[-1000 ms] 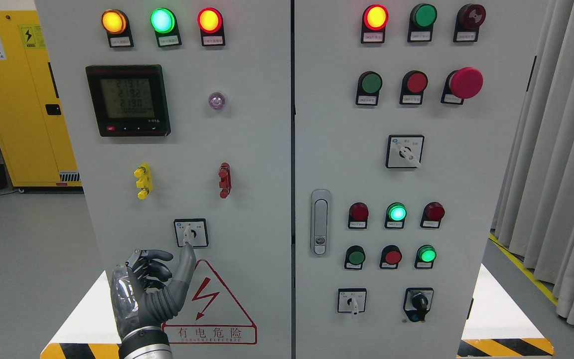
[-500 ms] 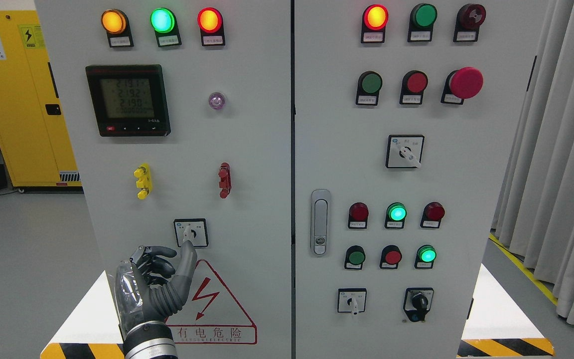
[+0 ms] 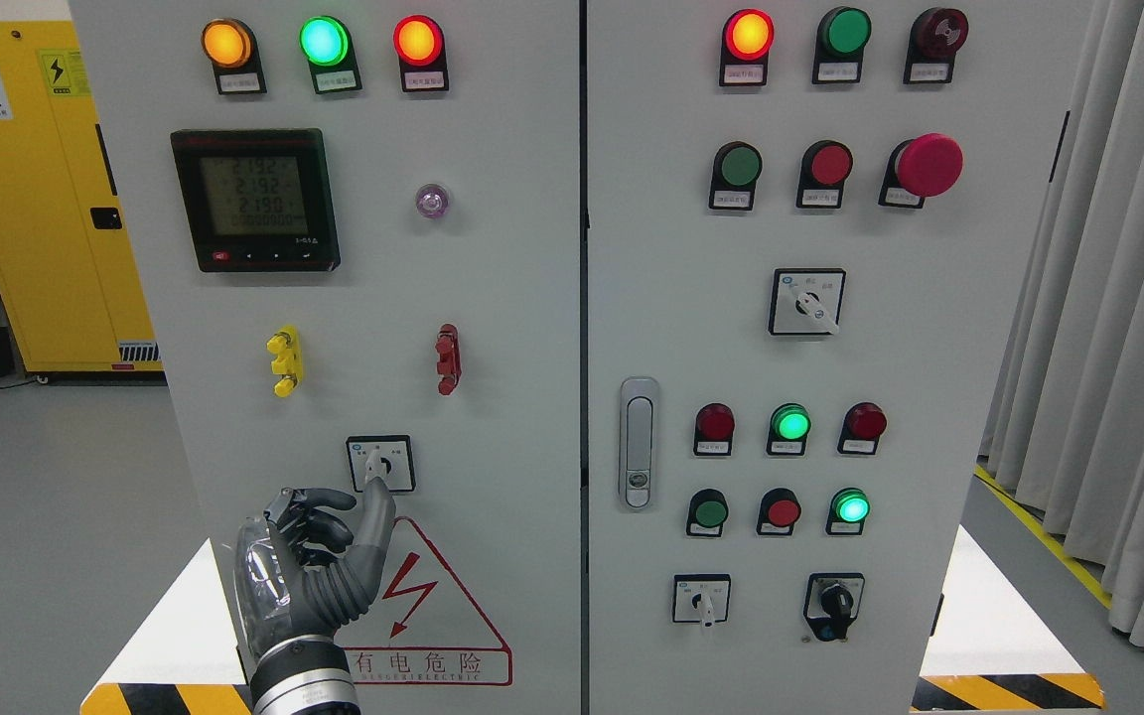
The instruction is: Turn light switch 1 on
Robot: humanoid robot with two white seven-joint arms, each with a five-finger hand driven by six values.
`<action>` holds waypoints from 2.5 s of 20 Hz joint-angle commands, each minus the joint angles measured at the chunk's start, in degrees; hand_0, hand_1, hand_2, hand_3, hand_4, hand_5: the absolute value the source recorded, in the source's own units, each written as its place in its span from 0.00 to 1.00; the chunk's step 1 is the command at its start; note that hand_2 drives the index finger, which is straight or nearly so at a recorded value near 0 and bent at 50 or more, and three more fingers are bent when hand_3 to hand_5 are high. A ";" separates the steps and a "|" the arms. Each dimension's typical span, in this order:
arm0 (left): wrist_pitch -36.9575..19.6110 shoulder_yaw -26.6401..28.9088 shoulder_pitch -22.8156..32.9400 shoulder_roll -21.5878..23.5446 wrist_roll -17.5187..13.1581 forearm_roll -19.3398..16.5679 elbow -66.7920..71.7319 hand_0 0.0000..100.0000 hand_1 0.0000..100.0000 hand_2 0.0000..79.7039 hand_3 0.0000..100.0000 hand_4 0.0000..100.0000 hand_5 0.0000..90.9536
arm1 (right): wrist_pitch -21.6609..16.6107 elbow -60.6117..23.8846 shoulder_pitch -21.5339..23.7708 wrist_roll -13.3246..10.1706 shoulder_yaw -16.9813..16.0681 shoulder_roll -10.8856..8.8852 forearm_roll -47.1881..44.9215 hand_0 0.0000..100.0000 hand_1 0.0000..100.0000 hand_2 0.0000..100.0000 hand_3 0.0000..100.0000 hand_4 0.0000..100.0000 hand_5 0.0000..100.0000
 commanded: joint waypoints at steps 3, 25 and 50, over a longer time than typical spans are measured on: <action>0.04 -0.13 -0.69 -0.15 -0.04 -0.01 0.92 0.22 0.71 0.77 0.91 0.84 0.82 | 0.02 0.00 -0.01 -0.04 0.00 0.00 -1.67 0.00 0.50 0.04 0.00 0.00 0.00; 0.21 -0.13 -1.83 -0.15 -0.04 -0.09 2.67 0.20 0.69 0.78 0.91 0.85 0.83 | 0.02 0.00 -0.01 0.05 0.00 0.00 -1.67 0.00 0.50 0.04 0.00 0.00 0.00; 0.92 -0.13 -2.71 -0.24 0.04 -0.09 2.94 0.28 0.67 0.79 0.92 0.85 0.83 | 0.02 0.00 -0.01 -0.04 0.00 0.00 -1.67 0.00 0.50 0.04 0.00 0.00 0.00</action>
